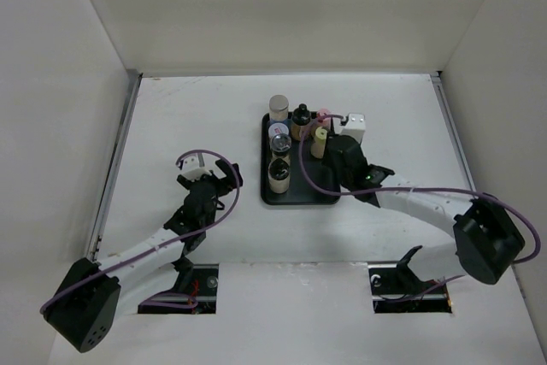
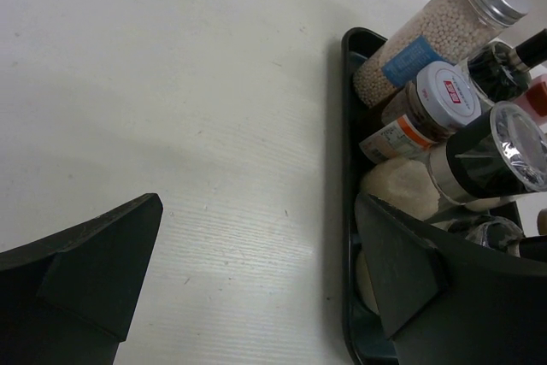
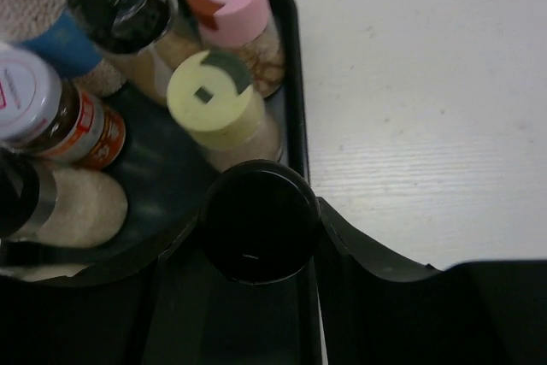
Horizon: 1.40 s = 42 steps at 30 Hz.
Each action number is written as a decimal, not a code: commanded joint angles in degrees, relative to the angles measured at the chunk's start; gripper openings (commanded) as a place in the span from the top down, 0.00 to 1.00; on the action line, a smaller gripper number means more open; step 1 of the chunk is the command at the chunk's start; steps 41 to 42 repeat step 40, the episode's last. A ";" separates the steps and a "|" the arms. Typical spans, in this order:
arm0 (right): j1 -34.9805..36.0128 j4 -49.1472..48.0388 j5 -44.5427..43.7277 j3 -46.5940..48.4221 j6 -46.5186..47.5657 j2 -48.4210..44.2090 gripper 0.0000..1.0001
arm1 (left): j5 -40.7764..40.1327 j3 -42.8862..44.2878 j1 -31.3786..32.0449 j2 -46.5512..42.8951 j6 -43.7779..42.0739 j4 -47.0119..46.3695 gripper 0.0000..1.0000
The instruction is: Organize the condiment bottles
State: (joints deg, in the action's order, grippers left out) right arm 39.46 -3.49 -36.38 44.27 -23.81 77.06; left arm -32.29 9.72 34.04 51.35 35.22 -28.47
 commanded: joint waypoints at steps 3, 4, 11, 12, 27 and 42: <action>3.29 -2.75 -1.23 3.54 -0.45 5.90 0.56 | 0.92 1.88 -1.04 -0.29 1.51 1.65 0.00; 3.64 -3.10 -1.41 3.72 -0.44 7.13 0.55 | 0.66 2.41 -1.04 0.23 1.69 2.53 0.00; 5.40 -5.21 -2.38 4.95 -0.53 12.50 0.53 | 0.22 4.43 -1.04 2.87 2.22 5.18 0.00; 5.75 -5.21 -2.64 4.95 -0.53 12.85 0.48 | 0.30 4.61 -1.04 3.14 2.22 5.35 0.00; 6.99 -2.23 -7.83 -1.20 0.35 -7.24 0.00 | -0.14 7.69 0.45 4.64 2.22 9.57 0.00; -8.21 -5.74 -2.91 -9.90 -4.92 -20.46 0.00 | -1.19 11.46 3.61 3.31 0.90 13.87 0.00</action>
